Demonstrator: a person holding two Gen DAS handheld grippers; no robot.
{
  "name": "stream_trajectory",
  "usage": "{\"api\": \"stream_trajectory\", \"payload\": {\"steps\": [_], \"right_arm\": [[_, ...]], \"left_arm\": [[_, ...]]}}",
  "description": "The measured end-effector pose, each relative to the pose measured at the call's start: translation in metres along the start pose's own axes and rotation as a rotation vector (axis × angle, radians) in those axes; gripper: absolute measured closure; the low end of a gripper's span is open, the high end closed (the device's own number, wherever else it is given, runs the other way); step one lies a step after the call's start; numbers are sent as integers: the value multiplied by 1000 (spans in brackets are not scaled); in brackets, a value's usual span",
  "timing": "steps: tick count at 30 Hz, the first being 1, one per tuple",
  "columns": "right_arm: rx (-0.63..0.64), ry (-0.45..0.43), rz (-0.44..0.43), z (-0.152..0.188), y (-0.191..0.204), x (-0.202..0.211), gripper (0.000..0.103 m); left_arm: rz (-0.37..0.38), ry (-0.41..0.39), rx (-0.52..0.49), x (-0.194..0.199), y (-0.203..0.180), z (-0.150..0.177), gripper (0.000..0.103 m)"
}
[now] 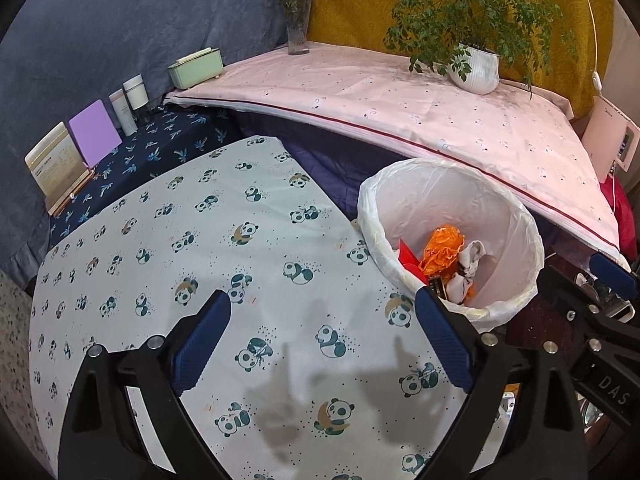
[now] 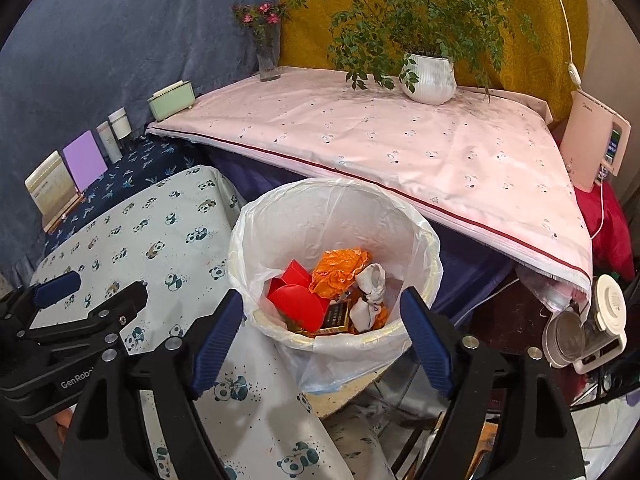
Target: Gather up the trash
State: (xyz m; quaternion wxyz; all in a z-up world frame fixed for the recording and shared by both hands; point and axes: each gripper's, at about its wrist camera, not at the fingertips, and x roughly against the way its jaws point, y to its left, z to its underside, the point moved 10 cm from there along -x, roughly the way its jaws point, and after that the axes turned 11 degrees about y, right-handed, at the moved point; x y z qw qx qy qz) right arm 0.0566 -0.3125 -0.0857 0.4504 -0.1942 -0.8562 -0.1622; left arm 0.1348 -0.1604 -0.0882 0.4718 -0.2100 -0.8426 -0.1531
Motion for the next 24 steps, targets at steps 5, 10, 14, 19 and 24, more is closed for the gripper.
{"api": "stream_trajectory", "payload": {"steps": [5, 10, 14, 19, 24], "right_arm": [[0, 5, 6, 5, -2, 1, 18], [27, 12, 31, 10, 0, -1, 7], [32, 14, 32, 13, 0, -3, 7], [35, 13, 36, 15, 0, -2, 7], [49, 26, 39, 19, 1, -4, 7]], "left_arm": [[-1, 13, -1, -2, 0, 5, 12], [-6, 22, -1, -3, 1, 11, 10], [-9, 30, -2, -5, 2, 13, 10], [-8, 40, 1, -6, 1, 17, 9], [-6, 47, 4, -7, 1, 21, 9]]}}
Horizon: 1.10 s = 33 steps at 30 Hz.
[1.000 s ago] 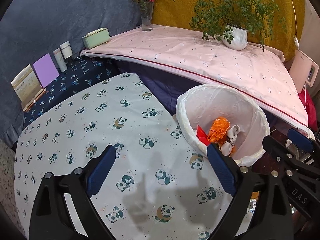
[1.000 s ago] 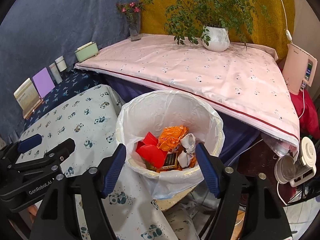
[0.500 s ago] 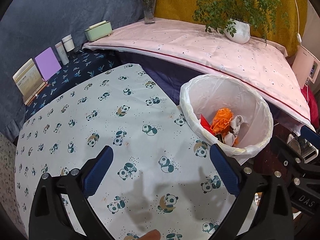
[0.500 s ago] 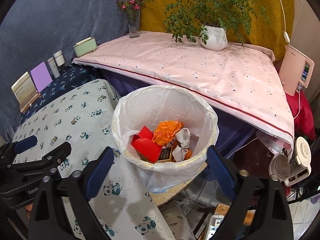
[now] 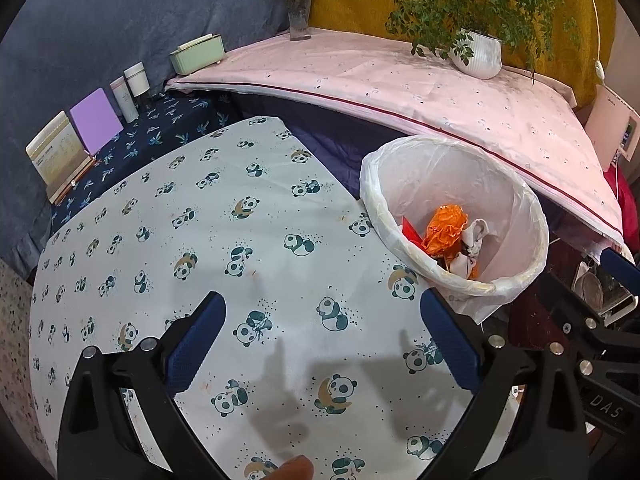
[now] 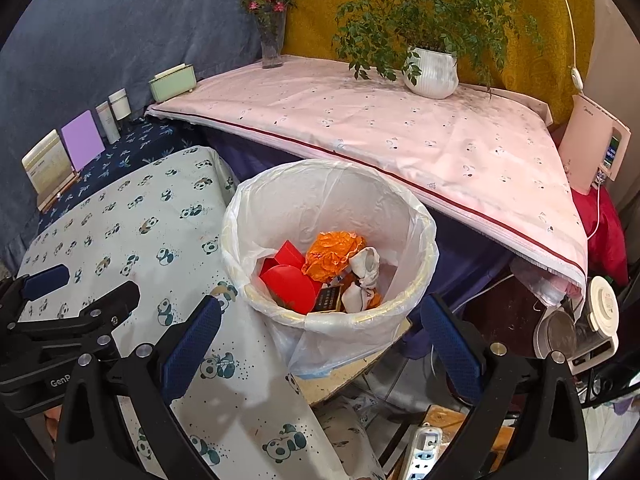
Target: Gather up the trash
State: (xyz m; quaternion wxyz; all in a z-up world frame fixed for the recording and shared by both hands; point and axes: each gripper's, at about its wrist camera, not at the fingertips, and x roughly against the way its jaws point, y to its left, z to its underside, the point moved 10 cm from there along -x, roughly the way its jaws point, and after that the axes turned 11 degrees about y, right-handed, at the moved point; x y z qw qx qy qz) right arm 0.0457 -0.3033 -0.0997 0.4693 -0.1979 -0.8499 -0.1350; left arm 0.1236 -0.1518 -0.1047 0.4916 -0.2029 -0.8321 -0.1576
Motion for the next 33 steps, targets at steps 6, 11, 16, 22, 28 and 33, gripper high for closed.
{"api": "stream_trajectory", "payload": {"steps": [6, 11, 16, 22, 28, 33], "right_arm": [[11, -1, 9, 2, 1, -1, 7], [17, 0, 15, 3, 1, -2, 7], [17, 2, 17, 4, 2, -3, 7], [21, 7, 23, 7, 0, -5, 7], [25, 12, 26, 10, 0, -6, 7], [34, 19, 31, 13, 0, -8, 7]], "left_arm": [[-2, 4, 25, -1, 3, 3, 9], [-16, -7, 19, 0, 3, 4, 9], [-17, -7, 25, 1, 3, 5, 9], [-15, -1, 34, -1, 4, 6, 9], [-18, 0, 32, -2, 4, 8, 9], [-31, -6, 35, -1, 4, 8, 9]]}}
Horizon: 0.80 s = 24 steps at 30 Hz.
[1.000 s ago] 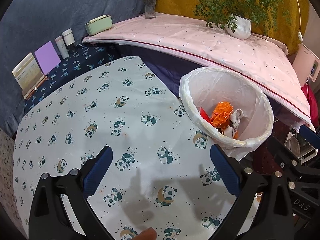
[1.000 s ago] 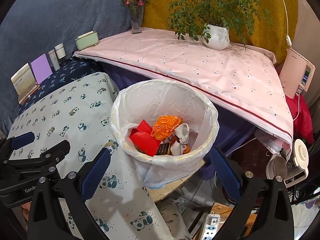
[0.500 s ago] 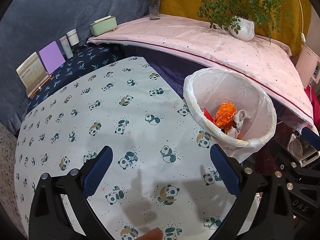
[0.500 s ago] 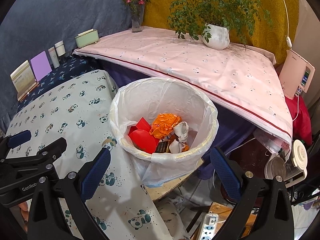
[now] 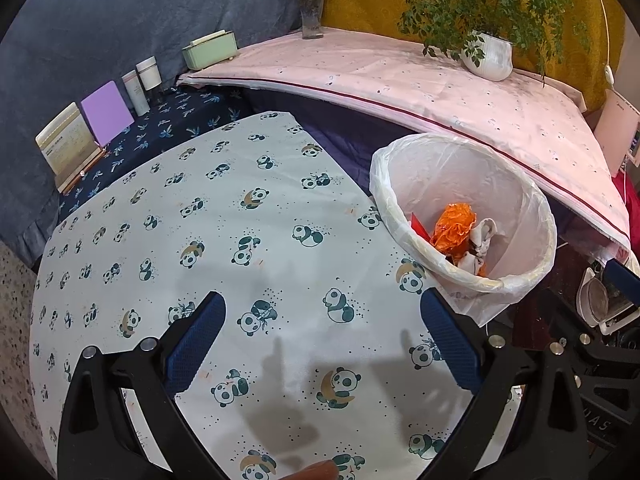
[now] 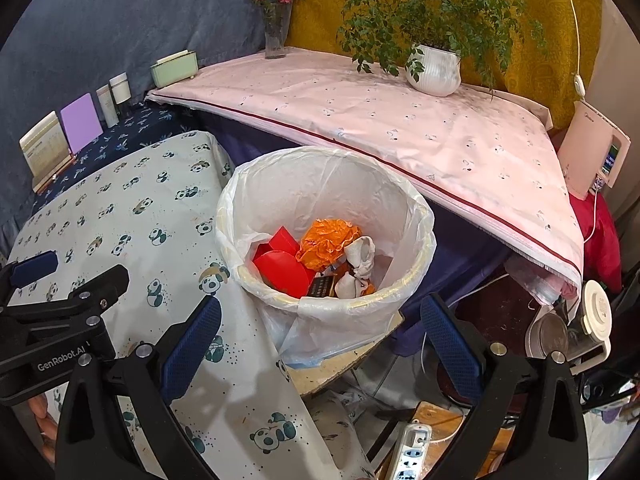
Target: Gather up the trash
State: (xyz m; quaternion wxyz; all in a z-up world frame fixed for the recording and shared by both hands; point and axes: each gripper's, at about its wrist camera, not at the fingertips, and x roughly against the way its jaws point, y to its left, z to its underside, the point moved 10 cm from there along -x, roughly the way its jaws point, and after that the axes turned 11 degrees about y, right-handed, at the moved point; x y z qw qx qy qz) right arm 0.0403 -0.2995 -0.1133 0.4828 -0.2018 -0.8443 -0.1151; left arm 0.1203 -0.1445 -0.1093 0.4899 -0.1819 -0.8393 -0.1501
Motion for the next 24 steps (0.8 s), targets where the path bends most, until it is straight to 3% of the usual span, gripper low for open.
{"api": "stream_trajectory", "payload": {"steps": [24], "right_arm": [[-2, 9, 0, 5, 1, -3, 7]], "left_arm": [[-31, 6, 16, -3, 2, 6, 9]]}}
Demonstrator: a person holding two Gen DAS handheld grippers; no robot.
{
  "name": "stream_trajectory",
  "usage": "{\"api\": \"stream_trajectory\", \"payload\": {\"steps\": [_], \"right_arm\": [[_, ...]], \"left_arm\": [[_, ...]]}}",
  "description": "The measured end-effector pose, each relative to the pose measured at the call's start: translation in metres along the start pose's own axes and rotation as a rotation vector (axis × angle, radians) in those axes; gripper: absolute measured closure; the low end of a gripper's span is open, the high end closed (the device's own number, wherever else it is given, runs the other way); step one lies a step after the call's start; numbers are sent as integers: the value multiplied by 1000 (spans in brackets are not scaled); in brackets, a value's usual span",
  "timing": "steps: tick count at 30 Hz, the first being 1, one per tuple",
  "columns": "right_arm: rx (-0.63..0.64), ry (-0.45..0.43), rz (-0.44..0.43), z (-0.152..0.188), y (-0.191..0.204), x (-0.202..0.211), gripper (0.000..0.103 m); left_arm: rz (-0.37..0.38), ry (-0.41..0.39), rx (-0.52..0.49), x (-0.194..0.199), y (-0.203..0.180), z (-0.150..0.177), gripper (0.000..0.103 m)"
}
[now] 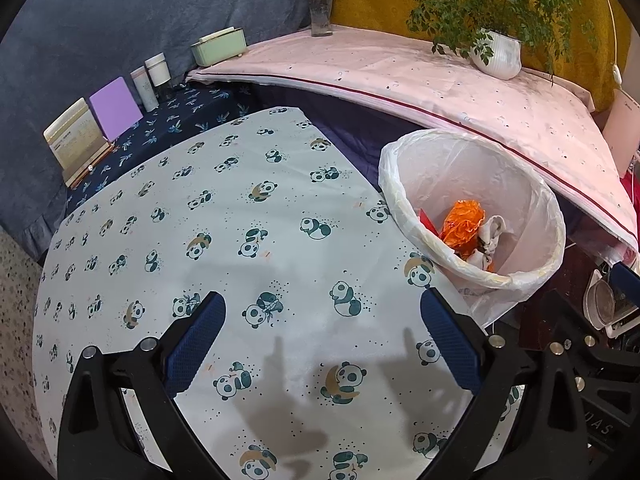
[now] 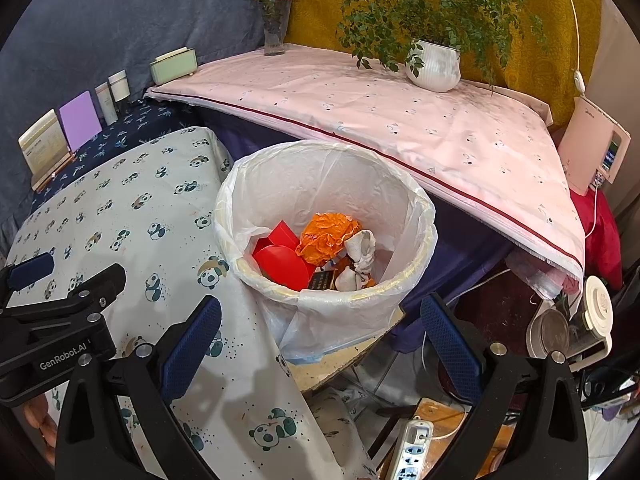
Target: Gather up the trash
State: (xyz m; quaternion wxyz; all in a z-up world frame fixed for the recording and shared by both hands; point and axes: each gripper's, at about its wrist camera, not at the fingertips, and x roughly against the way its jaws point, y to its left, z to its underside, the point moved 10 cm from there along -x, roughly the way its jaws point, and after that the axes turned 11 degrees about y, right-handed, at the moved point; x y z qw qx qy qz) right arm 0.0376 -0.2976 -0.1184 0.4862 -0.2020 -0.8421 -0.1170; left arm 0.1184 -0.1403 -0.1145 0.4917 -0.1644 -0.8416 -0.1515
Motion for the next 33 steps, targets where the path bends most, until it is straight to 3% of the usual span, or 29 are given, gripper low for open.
{"api": "stream_trajectory", "payload": {"steps": [33], "right_arm": [[-9, 0, 4, 1, -3, 0, 7]], "left_arm": [[9, -1, -12, 0, -1, 0, 9]]}}
